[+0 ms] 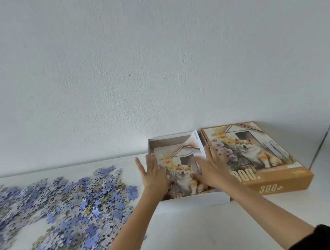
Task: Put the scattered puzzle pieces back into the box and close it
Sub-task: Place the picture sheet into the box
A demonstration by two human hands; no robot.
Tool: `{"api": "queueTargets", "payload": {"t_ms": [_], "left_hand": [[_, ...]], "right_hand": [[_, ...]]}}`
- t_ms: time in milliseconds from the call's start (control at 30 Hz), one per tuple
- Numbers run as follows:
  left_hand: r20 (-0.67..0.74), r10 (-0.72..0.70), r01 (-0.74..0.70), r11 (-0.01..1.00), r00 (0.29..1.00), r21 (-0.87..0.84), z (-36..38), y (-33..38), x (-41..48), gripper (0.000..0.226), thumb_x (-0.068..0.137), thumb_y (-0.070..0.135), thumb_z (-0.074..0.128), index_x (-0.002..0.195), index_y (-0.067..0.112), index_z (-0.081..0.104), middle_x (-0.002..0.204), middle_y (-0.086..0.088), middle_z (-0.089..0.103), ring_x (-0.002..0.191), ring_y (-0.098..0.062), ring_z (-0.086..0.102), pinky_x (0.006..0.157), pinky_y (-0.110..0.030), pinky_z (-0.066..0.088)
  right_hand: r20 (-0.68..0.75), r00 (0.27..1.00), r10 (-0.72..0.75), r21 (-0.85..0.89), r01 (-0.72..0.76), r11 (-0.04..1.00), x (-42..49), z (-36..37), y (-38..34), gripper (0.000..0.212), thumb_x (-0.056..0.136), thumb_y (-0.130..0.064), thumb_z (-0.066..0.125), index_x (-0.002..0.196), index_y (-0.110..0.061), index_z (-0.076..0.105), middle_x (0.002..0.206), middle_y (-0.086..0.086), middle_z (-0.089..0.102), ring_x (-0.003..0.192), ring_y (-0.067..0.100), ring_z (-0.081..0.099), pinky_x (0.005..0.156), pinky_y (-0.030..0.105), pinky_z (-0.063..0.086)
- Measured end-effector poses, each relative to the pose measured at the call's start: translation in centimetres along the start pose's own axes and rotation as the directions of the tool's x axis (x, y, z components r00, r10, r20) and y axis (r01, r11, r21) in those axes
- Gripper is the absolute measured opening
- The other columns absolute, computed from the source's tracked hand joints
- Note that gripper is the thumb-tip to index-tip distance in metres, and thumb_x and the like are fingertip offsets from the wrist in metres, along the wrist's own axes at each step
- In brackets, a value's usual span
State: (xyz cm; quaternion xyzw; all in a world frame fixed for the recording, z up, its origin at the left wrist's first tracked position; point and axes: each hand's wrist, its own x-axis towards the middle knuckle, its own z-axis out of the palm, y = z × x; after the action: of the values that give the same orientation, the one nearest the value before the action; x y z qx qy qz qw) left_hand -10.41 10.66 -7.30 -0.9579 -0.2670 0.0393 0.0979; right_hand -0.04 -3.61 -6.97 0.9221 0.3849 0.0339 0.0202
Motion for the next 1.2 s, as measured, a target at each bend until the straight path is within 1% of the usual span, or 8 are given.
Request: {"api": "queueTargets", "payload": {"t_ms": [100, 267, 367, 533, 700, 833, 967, 1200], "left_hand": [[0.026, -0.005, 0.004, 1.0, 1.0, 0.02, -0.1, 0.2, 0.6, 0.039, 0.096, 0.028, 0.039, 0.131, 0.01, 0.044, 0.155, -0.02, -0.009, 0.141, -0.037, -0.016, 0.101, -0.062, -0.02], [-0.039, 0.116, -0.121, 0.978, 0.992, -0.172, 0.4, 0.9, 1.8, 0.054, 0.1, 0.037, 0.028, 0.147, 0.013, 0.015, 0.156, -0.012, -0.003, 0.142, -0.035, -0.011, 0.114, -0.049, -0.005], [-0.014, 0.165, -0.163, 0.955, 0.986, -0.249, 1.3, 1.1, 2.2, 0.053, 0.1, 0.037, 0.027, 0.146, 0.012, 0.018, 0.155, -0.015, 0.003, 0.143, -0.034, -0.001, 0.115, -0.045, 0.01], [0.009, 0.149, -0.138, 0.938, 0.989, -0.318, 2.1, 0.8, 2.6, 0.055, 0.099, 0.037, 0.028, 0.146, 0.013, 0.015, 0.154, -0.012, 0.01, 0.142, -0.029, 0.01, 0.111, -0.046, 0.02], [-0.015, 0.11, -0.109, 0.943, 0.994, -0.316, 1.7, 1.2, 2.8, 0.048, 0.098, 0.035, 0.032, 0.138, 0.008, 0.029, 0.142, -0.017, 0.029, 0.132, -0.032, 0.028, 0.104, -0.044, 0.03], [0.039, 0.134, -0.113, 0.931, 0.99, -0.348, 0.4, 1.2, 4.5, 0.05, 0.097, 0.035, 0.037, 0.135, 0.003, 0.033, 0.138, -0.017, 0.031, 0.128, -0.034, 0.031, 0.102, -0.047, 0.035], [0.026, 0.142, -0.121, 0.915, 0.99, -0.384, 0.2, 1.0, 6.2, 0.05, 0.096, 0.031, 0.039, 0.14, 0.008, 0.03, 0.137, -0.016, 0.034, 0.127, -0.034, 0.031, 0.102, -0.049, 0.034], [-0.071, 0.138, -0.155, 0.87, 0.988, -0.469, 1.2, 0.4, 6.4, 0.04, 0.096, 0.013, 0.036, 0.135, 0.003, 0.036, 0.134, -0.019, 0.036, 0.126, -0.036, 0.032, 0.103, -0.039, 0.03]], "right_hand": [[0.038, 0.998, -0.042, -0.061, 0.044, 0.997, 0.6, 0.3, -0.3, 0.063, 0.088, -0.064, 0.03, 0.138, -0.026, 0.031, 0.152, 0.019, -0.014, 0.139, 0.037, -0.015, 0.106, 0.061, -0.007], [0.075, 0.995, -0.072, -0.165, 0.083, 0.983, 1.1, 0.7, -0.6, 0.067, 0.089, -0.064, 0.022, 0.141, -0.023, 0.027, 0.145, 0.016, 0.028, 0.137, 0.035, 0.014, 0.106, 0.062, -0.007], [0.102, 0.989, -0.111, -0.149, 0.125, 0.981, 1.5, 0.4, -0.9, 0.063, 0.091, -0.06, 0.021, 0.143, -0.024, 0.023, 0.143, 0.012, 0.035, 0.133, 0.033, 0.027, 0.108, 0.059, -0.006], [0.069, 0.979, -0.191, -0.086, 0.197, 0.977, 2.6, 0.7, -0.3, 0.045, 0.095, -0.027, 0.03, 0.14, -0.025, 0.03, 0.135, 0.007, 0.046, 0.123, 0.028, 0.044, 0.11, 0.056, -0.006], [-0.025, 0.982, -0.187, -0.024, 0.186, 0.982, 4.2, 1.0, 0.2, 0.038, 0.091, -0.019, 0.039, 0.128, -0.014, 0.048, 0.135, 0.011, 0.044, 0.126, 0.029, 0.037, 0.11, 0.04, 0.016], [0.009, 0.979, -0.202, 0.131, 0.199, 0.971, 5.3, 1.1, -0.3, 0.033, 0.093, -0.014, 0.039, 0.124, -0.009, 0.047, 0.136, 0.012, 0.04, 0.124, 0.028, 0.037, 0.093, 0.037, 0.04], [0.096, 0.983, -0.154, 0.259, 0.124, 0.958, 6.7, 1.3, -0.8, 0.039, 0.094, -0.019, 0.039, 0.132, -0.008, 0.039, 0.139, 0.015, 0.034, 0.125, 0.032, 0.032, 0.099, 0.042, 0.038], [0.042, 0.998, -0.04, 0.364, 0.022, 0.931, 7.6, 2.1, -1.0, 0.046, 0.092, -0.021, 0.042, 0.137, -0.014, 0.036, 0.132, 0.013, 0.038, 0.125, 0.032, 0.03, 0.094, 0.038, 0.038]]}}
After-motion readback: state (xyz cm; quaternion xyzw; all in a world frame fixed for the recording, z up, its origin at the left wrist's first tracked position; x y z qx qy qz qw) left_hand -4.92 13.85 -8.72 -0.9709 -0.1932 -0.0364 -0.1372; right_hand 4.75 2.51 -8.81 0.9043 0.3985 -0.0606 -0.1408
